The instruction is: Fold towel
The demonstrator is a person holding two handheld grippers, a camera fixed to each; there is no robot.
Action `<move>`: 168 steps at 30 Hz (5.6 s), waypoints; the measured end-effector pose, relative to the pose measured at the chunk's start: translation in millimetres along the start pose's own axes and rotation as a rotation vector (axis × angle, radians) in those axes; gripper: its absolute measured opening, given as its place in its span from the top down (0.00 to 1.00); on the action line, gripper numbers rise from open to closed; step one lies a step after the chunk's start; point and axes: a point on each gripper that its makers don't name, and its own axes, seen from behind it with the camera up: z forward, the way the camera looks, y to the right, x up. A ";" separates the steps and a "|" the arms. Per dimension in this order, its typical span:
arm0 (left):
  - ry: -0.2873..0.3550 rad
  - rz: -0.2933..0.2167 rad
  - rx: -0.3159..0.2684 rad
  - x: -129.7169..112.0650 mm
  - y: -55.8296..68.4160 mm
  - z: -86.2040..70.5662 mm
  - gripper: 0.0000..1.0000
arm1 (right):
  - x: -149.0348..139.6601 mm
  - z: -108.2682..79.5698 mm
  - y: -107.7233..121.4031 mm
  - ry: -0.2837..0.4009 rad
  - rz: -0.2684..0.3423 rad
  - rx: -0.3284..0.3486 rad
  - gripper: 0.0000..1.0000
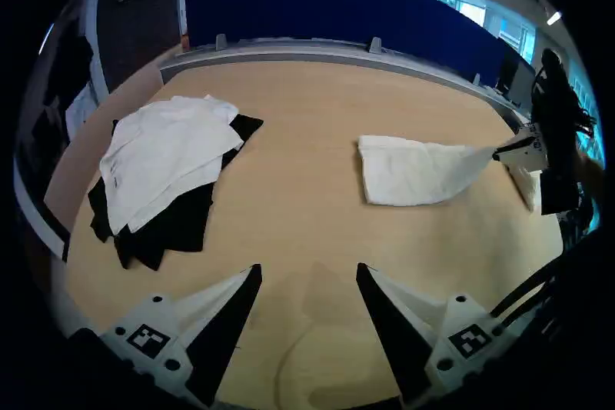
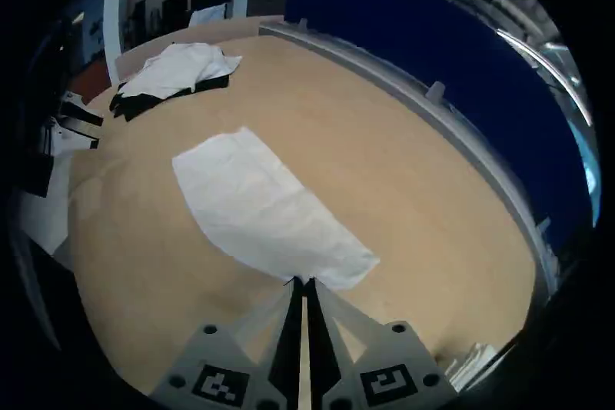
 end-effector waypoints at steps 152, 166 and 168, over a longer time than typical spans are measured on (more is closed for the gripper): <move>0.064 -0.074 0.043 -8.9 -3.3 -31.8 0.09 | 6.1 84.5 -141.5 -0.047 0.014 0.184 0.94; 0.074 -0.072 0.035 -3.8 -0.9 -35.6 0.09 | 54.7 61.7 -117.0 0.035 -0.046 0.144 0.95; 0.078 -0.070 0.033 -1.7 -0.6 -35.8 0.09 | 68.2 55.0 -111.7 0.057 -0.059 0.135 0.95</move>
